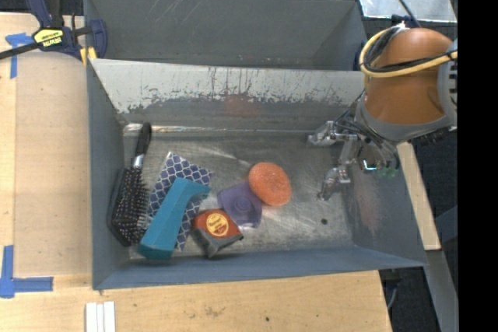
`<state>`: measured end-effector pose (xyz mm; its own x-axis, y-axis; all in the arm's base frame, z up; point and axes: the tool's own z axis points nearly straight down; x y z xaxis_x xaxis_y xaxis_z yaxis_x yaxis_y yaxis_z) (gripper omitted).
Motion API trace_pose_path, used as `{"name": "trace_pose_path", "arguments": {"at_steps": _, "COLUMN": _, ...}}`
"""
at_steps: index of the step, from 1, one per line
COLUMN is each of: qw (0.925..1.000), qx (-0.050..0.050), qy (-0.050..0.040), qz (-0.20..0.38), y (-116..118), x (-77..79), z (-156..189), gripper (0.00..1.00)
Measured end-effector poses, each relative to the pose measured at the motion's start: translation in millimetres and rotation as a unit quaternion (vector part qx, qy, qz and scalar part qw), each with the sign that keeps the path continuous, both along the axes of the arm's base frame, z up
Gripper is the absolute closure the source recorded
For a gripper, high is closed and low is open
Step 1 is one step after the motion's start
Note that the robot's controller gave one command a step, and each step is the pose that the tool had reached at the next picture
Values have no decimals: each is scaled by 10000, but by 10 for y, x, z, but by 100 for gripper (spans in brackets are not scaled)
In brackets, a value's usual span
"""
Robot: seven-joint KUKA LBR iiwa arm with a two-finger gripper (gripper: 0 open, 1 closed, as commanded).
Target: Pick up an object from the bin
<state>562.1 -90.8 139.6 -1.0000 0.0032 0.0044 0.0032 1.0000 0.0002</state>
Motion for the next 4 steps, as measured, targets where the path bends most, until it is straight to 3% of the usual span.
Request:
{"name": "trace_pose_path", "arguments": {"at_steps": 1, "qw": 10000, "qx": -6, "qy": -39, "qz": 13, "y": 2, "x": 20, "z": 43, "gripper": 0}}
{"name": "trace_pose_path", "arguments": {"at_steps": 2, "qw": 9995, "qx": -9, "qy": -58, "qz": 318, "y": 273, "x": -119, "z": -458, "gripper": 0}}
{"name": "trace_pose_path", "arguments": {"at_steps": 3, "qw": 9874, "qx": -3, "qy": -34, "qz": 1585, "y": 476, "x": -65, "z": -576, "gripper": 0}}
{"name": "trace_pose_path", "arguments": {"at_steps": 4, "qw": 9965, "qx": -37, "qy": -166, "qz": 819, "y": 978, "x": -243, "z": -622, "gripper": 100}}
